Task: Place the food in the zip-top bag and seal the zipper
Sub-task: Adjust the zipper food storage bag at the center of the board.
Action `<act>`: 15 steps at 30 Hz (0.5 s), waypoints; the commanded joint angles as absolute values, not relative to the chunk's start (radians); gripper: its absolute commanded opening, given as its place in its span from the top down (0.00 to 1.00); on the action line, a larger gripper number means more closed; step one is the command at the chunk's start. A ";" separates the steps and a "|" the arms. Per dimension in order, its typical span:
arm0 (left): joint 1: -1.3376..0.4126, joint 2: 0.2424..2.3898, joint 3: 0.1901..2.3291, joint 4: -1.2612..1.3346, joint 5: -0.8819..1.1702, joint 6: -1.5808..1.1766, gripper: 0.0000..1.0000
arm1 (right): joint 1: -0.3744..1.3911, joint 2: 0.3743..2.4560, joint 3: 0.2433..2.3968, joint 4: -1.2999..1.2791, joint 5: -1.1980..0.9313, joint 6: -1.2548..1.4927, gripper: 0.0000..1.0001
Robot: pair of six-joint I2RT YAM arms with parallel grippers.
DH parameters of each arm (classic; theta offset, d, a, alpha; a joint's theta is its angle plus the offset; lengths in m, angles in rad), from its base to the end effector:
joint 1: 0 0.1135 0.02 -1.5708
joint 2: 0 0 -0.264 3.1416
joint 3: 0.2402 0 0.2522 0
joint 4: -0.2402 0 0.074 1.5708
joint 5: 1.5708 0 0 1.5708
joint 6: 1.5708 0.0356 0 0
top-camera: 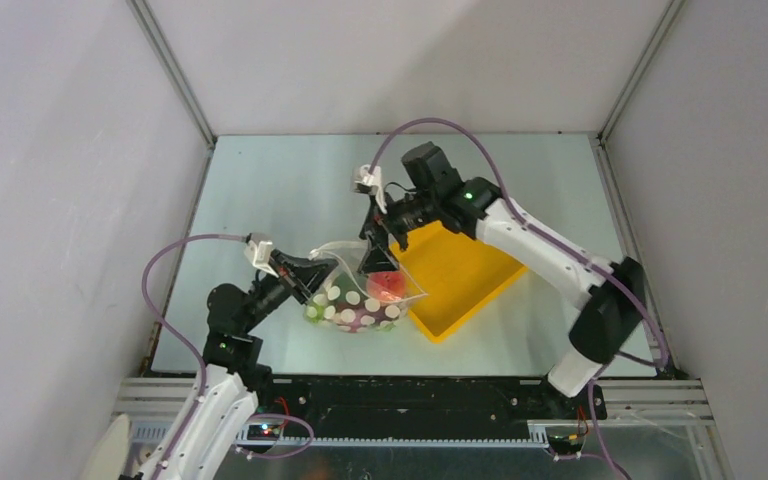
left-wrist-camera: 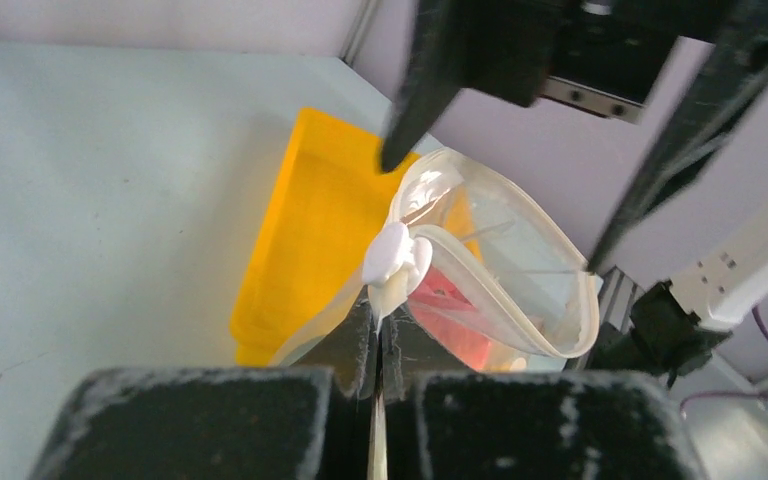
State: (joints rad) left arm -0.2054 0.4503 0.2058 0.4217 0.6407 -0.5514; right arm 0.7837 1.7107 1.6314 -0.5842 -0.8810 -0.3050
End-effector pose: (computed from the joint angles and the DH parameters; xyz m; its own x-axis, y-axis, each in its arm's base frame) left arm 0.1283 -0.0485 0.2454 -0.2404 -0.3789 -0.8937 0.7203 0.5474 -0.4259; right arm 0.2511 0.2890 0.3558 -0.1519 -0.4212 -0.8941 -0.9701 -0.1098 0.2166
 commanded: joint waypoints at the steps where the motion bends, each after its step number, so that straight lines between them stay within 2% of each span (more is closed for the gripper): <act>1: -0.249 0.427 0.264 0.399 0.458 -0.639 1.00 | 0.802 1.522 1.517 -0.484 -0.593 -0.204 0.01; 5: -0.300 0.388 0.302 0.274 0.317 -0.677 1.00 | 0.809 1.357 1.353 -0.410 -0.454 -0.126 0.01; 11: -0.364 0.269 0.343 0.036 0.112 -0.697 1.00 | 0.818 1.164 1.099 -0.385 -0.519 -0.124 0.00; 15: -0.368 0.242 0.341 -0.033 0.125 -0.710 1.00 | 0.862 1.110 0.996 -0.299 -0.480 -0.134 0.01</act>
State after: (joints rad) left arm -0.3607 0.2573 0.2996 0.0502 0.1982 -0.6769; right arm 0.8211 1.1500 1.0706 -0.4149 -0.5270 -0.1455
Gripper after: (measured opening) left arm 0.005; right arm 0.993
